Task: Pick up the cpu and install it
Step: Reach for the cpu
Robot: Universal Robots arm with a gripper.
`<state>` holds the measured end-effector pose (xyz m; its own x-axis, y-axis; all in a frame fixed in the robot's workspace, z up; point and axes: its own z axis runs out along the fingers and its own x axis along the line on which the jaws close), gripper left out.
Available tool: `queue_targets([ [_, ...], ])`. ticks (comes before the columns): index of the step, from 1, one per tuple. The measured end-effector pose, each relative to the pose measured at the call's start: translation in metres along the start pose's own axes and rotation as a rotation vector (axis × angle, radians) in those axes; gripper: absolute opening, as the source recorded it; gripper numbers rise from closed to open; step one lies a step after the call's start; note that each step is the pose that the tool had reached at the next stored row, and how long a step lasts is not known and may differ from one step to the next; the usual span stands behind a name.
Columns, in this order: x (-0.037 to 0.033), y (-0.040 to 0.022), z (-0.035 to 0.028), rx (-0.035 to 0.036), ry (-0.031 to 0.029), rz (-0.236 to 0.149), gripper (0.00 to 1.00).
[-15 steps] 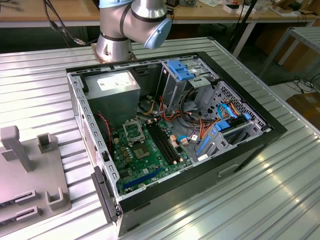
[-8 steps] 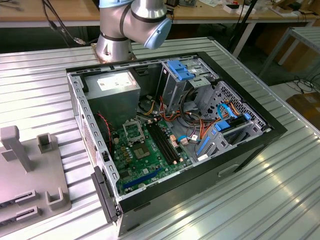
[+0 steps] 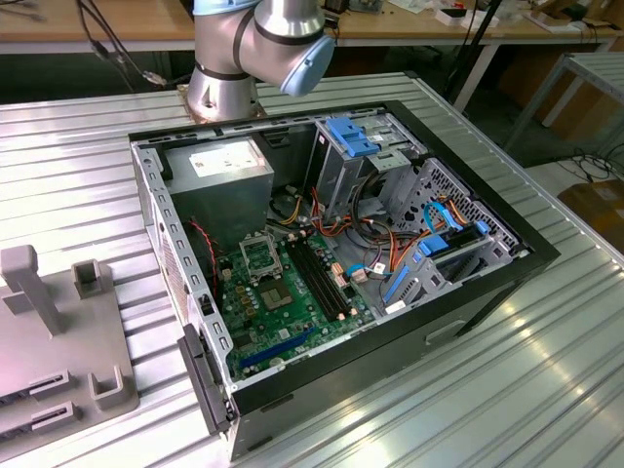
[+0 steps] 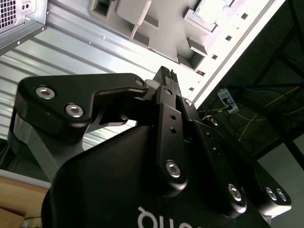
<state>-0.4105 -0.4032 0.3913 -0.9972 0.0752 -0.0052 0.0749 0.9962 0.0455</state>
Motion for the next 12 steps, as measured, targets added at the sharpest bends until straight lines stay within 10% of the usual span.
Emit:
queue_targets([
  [12,0.0145,-0.0011,-0.0001,0.0,0.0,0.0,0.11],
])
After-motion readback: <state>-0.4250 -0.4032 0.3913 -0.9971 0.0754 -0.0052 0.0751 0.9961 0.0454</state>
